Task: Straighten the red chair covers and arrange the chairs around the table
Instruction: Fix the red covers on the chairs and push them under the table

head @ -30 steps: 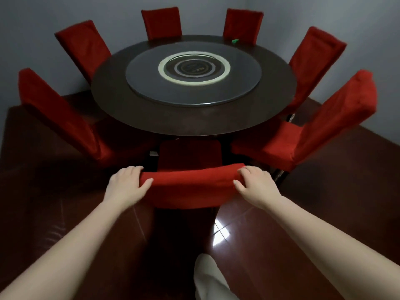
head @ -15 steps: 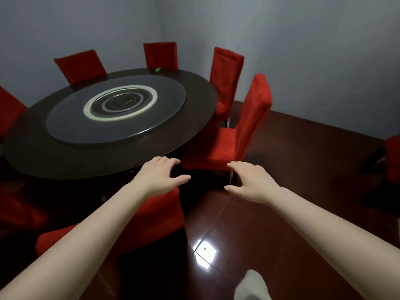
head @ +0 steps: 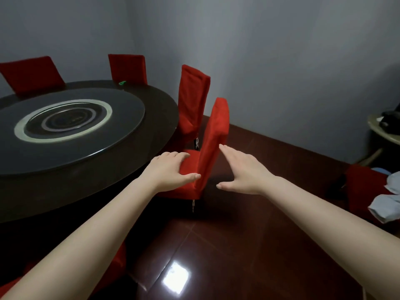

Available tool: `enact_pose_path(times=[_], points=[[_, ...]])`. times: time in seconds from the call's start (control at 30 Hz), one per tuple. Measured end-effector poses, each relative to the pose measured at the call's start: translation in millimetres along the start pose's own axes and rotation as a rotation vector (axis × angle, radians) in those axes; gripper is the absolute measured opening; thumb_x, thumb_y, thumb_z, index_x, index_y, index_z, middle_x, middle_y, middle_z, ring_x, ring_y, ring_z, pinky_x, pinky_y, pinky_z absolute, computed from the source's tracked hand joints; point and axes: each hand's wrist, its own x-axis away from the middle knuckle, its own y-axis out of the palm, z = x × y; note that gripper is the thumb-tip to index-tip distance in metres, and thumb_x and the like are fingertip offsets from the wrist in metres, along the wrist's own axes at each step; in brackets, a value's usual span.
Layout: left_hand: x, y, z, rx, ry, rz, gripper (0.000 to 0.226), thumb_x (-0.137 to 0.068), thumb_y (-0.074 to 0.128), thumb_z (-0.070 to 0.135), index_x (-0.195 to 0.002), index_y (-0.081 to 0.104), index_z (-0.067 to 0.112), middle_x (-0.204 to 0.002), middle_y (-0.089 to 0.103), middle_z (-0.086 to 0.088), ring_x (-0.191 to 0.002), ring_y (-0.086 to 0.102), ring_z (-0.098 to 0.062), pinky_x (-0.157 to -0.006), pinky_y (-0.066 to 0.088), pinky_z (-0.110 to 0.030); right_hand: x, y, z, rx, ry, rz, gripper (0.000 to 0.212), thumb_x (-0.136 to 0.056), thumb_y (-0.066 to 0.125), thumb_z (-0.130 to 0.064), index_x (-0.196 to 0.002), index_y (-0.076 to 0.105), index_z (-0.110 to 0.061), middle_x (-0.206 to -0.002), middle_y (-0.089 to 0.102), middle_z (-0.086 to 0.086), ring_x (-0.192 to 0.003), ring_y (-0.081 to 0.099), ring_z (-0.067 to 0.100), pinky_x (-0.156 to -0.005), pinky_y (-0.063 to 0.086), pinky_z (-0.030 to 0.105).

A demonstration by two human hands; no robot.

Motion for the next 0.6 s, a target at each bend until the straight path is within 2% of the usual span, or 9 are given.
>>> enact_pose_path(times=[0.23,0.4,0.6], points=[[-85.7,13.1,0.7,0.006,-0.070,-0.025,0.084,-0.080,0.049,0.080,-0.147,0.041,0.030,-0.141,0.053,0.005,-0.133,0.045,-0.018,-0.107,0.039,-0.041,-56.9,10.2,81.4,-0.037,-0.031,-0.042,0.112,-0.076,0.065,-0.067,-0.157,0.006,-0.017,-0.163,0.015,0.006,-0.150,0.014,0.017,-0.119,0.023,0.039],[-176.9,19.0,-10.4,0.008,-0.068,-0.047,0.084,-0.079,0.046,0.082,-0.146,0.042,0.031,-0.140,0.054,0.005,-0.130,0.047,-0.018,-0.104,0.041,-0.040,-108.3,21.6,146.2,-0.059,0.056,-0.012,0.107,-0.078,0.062,-0.067,-0.157,0.007,-0.020,-0.164,0.006,0.007,-0.150,0.011,0.021,-0.118,0.021,0.040],[-300.1,14.4,-18.0,0.025,-0.050,-0.068,0.085,-0.081,0.045,0.082,-0.148,0.039,0.030,-0.144,0.052,0.003,-0.134,0.045,-0.019,-0.106,0.041,-0.042,-195.5,15.3,219.8,0.007,0.091,-0.081,0.106,-0.079,0.060,-0.068,-0.157,0.006,-0.020,-0.164,0.006,0.009,-0.149,0.015,0.025,-0.116,0.022,0.040]])
